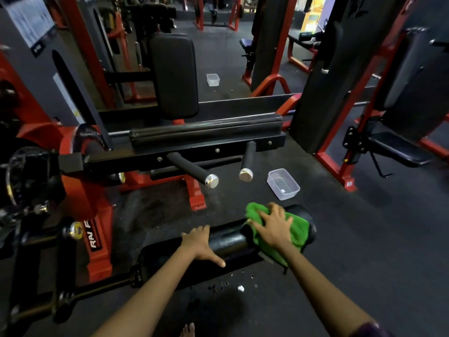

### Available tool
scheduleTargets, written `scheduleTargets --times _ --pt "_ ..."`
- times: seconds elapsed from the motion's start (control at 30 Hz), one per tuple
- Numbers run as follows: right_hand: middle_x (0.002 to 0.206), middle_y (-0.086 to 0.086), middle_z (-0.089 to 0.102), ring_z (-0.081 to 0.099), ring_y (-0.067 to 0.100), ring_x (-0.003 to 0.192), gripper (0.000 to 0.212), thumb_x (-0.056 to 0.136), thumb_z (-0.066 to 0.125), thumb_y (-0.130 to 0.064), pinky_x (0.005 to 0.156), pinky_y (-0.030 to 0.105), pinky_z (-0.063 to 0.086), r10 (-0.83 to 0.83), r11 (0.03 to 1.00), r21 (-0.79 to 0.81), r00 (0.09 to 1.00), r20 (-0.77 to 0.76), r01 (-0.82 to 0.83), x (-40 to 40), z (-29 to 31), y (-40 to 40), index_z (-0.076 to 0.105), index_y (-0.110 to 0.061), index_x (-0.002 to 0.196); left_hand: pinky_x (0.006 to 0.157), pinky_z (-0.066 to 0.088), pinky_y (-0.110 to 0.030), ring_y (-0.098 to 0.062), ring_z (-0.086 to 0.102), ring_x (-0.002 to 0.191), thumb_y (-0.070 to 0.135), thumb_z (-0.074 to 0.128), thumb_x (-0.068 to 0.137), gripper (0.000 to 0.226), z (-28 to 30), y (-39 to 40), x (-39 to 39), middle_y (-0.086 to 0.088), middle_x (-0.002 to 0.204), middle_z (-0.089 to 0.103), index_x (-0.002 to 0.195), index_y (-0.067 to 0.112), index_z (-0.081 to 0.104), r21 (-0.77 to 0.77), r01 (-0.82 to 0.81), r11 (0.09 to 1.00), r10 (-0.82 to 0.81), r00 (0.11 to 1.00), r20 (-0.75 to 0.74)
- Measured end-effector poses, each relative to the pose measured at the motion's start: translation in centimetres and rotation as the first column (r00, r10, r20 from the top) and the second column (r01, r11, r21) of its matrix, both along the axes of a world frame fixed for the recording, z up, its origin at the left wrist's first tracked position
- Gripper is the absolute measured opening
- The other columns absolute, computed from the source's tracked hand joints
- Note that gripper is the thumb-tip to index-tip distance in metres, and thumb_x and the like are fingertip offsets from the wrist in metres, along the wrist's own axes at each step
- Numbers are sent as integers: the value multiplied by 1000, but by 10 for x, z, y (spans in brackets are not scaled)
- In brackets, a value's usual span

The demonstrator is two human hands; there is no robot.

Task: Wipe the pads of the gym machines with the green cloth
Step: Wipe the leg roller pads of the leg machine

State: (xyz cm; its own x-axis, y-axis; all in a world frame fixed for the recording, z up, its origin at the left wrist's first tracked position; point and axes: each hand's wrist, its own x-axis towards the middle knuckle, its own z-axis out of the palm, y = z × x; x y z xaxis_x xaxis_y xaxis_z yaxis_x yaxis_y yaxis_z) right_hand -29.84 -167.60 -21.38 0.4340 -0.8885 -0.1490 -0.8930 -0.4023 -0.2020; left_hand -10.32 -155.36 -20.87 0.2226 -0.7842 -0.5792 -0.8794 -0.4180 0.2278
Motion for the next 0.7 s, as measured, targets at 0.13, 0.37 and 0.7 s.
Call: scheduleTargets --times 0.13,0.37,0.7 --pt "141 10 32 23 31 132 62 87 32 -71 109 57 15 -229 972 46 973 -18 230 1 10 -15 55 -32 130 115 11 -57 -26 17 142 68 75 56 129 -2 9 -12 -7 155 18 150 12 8 -92 -14 996 20 998 58" --pt "123 10 56 53 31 112 72 70 29 -81 88 59 40 208 977 -53 978 28 -206 41 -11 64 62 -39 118 113 2 -59 -27 2 146 69 63 68 123 -13 35 -47 -10 158 2 150 6 -4 -186 20 982 44 942 332" --pt "149 7 29 16 28 139 56 89 35 -67 111 58 10 -303 951 73 952 43 300 0 2 -6 51 -35 133 114 10 -56 -27 20 138 74 64 64 114 0 24 -29 -9 148 23 146 12 17 -222 -14 975 62 976 210"
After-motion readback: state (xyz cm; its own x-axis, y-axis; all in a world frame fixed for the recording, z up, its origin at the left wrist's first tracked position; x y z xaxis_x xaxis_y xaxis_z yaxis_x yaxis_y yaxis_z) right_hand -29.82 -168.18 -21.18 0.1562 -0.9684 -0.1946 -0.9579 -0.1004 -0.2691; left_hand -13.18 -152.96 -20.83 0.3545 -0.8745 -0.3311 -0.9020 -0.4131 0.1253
